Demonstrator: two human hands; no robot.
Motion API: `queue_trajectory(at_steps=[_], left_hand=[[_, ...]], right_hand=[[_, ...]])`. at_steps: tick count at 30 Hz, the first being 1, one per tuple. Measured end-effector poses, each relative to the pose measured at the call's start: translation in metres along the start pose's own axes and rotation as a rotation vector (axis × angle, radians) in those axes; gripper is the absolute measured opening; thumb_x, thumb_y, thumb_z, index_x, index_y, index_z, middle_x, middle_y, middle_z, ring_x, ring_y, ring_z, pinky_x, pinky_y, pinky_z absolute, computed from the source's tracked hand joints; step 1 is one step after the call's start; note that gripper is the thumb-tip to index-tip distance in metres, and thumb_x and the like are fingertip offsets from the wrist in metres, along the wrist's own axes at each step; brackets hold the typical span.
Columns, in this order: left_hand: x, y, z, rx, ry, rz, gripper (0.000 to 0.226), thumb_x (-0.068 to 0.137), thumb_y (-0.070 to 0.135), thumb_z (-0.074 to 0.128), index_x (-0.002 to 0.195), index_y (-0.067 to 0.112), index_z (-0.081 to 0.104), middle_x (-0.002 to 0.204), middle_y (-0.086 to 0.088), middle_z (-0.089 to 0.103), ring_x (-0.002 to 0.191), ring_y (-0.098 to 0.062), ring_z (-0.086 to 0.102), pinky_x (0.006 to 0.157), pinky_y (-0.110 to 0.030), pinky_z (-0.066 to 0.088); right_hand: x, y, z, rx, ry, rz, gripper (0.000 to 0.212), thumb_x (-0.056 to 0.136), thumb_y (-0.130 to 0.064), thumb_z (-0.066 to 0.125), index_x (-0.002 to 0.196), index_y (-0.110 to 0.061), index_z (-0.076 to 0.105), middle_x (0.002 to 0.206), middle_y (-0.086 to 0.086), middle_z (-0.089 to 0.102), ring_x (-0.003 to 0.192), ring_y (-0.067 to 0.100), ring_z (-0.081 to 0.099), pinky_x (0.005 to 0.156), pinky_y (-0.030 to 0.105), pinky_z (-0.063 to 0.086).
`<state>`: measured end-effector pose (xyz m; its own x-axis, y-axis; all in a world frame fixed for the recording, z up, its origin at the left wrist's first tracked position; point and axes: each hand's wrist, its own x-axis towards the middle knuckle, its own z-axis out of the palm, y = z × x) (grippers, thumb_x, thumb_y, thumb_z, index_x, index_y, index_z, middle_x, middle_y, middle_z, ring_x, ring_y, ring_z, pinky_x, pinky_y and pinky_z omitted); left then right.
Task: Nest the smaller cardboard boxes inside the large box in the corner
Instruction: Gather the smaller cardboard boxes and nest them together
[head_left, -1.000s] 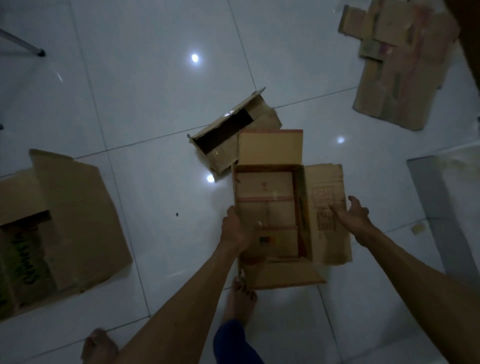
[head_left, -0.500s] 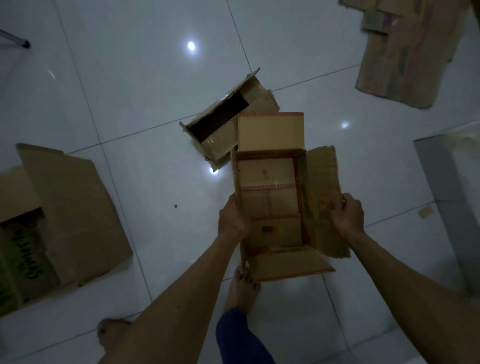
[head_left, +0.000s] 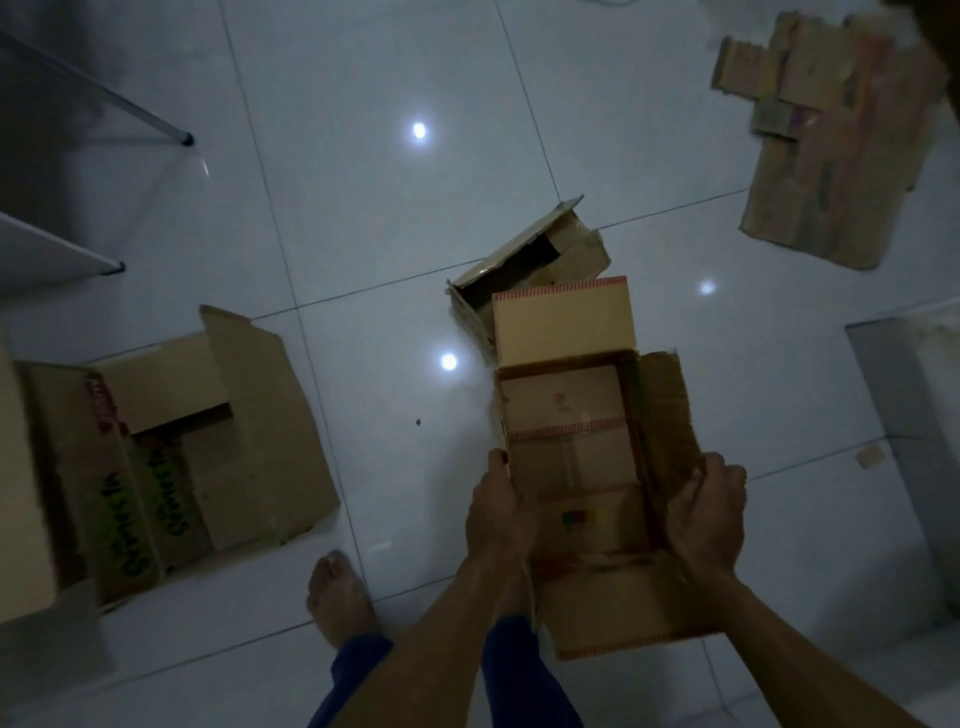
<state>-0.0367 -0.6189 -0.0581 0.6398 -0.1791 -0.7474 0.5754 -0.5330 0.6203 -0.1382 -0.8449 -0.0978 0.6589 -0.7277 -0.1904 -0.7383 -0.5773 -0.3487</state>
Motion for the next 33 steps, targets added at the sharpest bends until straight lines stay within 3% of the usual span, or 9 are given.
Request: queue_trajectory(at_steps=[8, 14, 18, 20, 23, 26, 28, 30, 33], left_hand=[[-0.044, -0.026, -0.084, 0.039, 0.114, 0.025, 0.029, 0.089, 0.025, 0.059, 0.114, 0.036, 0.049, 0.105, 0.017, 0.065, 0.090, -0.002, 0.067, 0.073, -0.034, 0.063], [-0.031, -0.058, -0.179, -0.018, 0.088, 0.057, 0.016, 0.095, 0.014, 0.060, 0.100, 0.028, 0.058, 0.087, 0.014, 0.069, 0.077, -0.004, 0.068, 0.061, -0.024, 0.060], [-0.004, -0.061, -0.237, 0.017, 0.149, 0.055, 0.016, 0.097, 0.019, 0.061, 0.108, 0.031, 0.059, 0.090, 0.014, 0.068, 0.078, 0.001, 0.066, 0.050, -0.013, 0.051], [0.007, -0.063, -0.253, 0.062, 0.147, 0.067, 0.015, 0.099, 0.023, 0.059, 0.112, 0.032, 0.059, 0.098, 0.016, 0.067, 0.086, 0.000, 0.065, 0.058, -0.013, 0.049], [0.032, -0.049, -0.271, 0.013, 0.174, 0.018, 0.014, 0.106, 0.022, 0.049, 0.105, 0.019, 0.062, 0.092, 0.009, 0.067, 0.079, -0.001, 0.065, 0.056, -0.015, 0.048], [0.054, -0.048, -0.276, -0.012, 0.181, 0.003, 0.029, 0.110, 0.019, 0.041, 0.119, -0.002, 0.058, 0.085, 0.004, 0.062, 0.067, 0.000, 0.061, 0.049, -0.007, 0.048], [0.040, -0.106, -0.233, 0.197, 0.157, -0.138, 0.034, 0.111, 0.016, 0.035, 0.138, -0.001, 0.047, 0.111, -0.004, 0.065, 0.095, -0.009, 0.066, 0.071, -0.009, 0.055], [0.004, -0.173, -0.180, 0.398, 0.167, -0.280, 0.044, 0.110, 0.011, 0.028, 0.153, 0.002, 0.028, 0.151, -0.013, 0.045, 0.135, -0.022, 0.049, 0.107, -0.028, 0.046], [-0.023, -0.210, -0.163, 0.500, 0.136, -0.227, 0.047, 0.112, 0.021, 0.025, 0.150, -0.001, 0.039, 0.158, -0.012, 0.040, 0.144, -0.028, 0.039, 0.121, -0.038, 0.030]], right_hand=[[-0.082, -0.092, -0.006, 0.065, 0.019, 0.067, 0.013, 0.104, -0.010, 0.041, 0.108, -0.007, 0.053, 0.106, 0.010, 0.047, 0.088, 0.029, 0.051, 0.065, 0.033, 0.041], [-0.097, -0.165, 0.013, 0.206, 0.025, -0.004, 0.016, 0.107, -0.017, 0.036, 0.102, -0.024, 0.049, 0.100, -0.003, 0.042, 0.086, 0.024, 0.051, 0.067, 0.035, 0.045], [-0.088, -0.211, 0.042, 0.260, -0.041, -0.119, 0.018, 0.108, -0.017, 0.036, 0.096, -0.028, 0.046, 0.095, -0.005, 0.041, 0.080, 0.020, 0.050, 0.065, 0.034, 0.047], [-0.077, -0.231, 0.059, 0.271, -0.093, -0.127, 0.016, 0.107, -0.020, 0.038, 0.096, -0.024, 0.047, 0.097, -0.003, 0.043, 0.079, 0.019, 0.052, 0.065, 0.036, 0.049], [-0.051, -0.260, 0.083, 0.257, -0.180, -0.101, 0.015, 0.107, -0.025, 0.038, 0.100, -0.018, 0.050, 0.104, 0.003, 0.046, 0.086, 0.022, 0.056, 0.075, 0.043, 0.057], [-0.023, -0.284, 0.101, 0.237, -0.278, -0.035, 0.017, 0.107, -0.028, 0.039, 0.103, -0.017, 0.052, 0.110, 0.005, 0.050, 0.091, 0.022, 0.059, 0.082, 0.046, 0.060], [-0.008, -0.294, 0.112, 0.186, -0.347, -0.018, 0.018, 0.106, -0.026, 0.041, 0.104, -0.015, 0.055, 0.113, 0.008, 0.055, 0.094, 0.024, 0.062, 0.085, 0.046, 0.059], [0.002, -0.299, 0.123, 0.147, -0.405, -0.015, 0.018, 0.105, -0.020, 0.043, 0.104, -0.012, 0.059, 0.113, 0.012, 0.061, 0.094, 0.024, 0.063, 0.085, 0.043, 0.058], [0.005, -0.301, 0.137, 0.094, -0.458, 0.005, 0.017, 0.105, -0.016, 0.046, 0.107, -0.012, 0.062, 0.114, 0.011, 0.064, 0.096, 0.024, 0.063, 0.082, 0.038, 0.055]])
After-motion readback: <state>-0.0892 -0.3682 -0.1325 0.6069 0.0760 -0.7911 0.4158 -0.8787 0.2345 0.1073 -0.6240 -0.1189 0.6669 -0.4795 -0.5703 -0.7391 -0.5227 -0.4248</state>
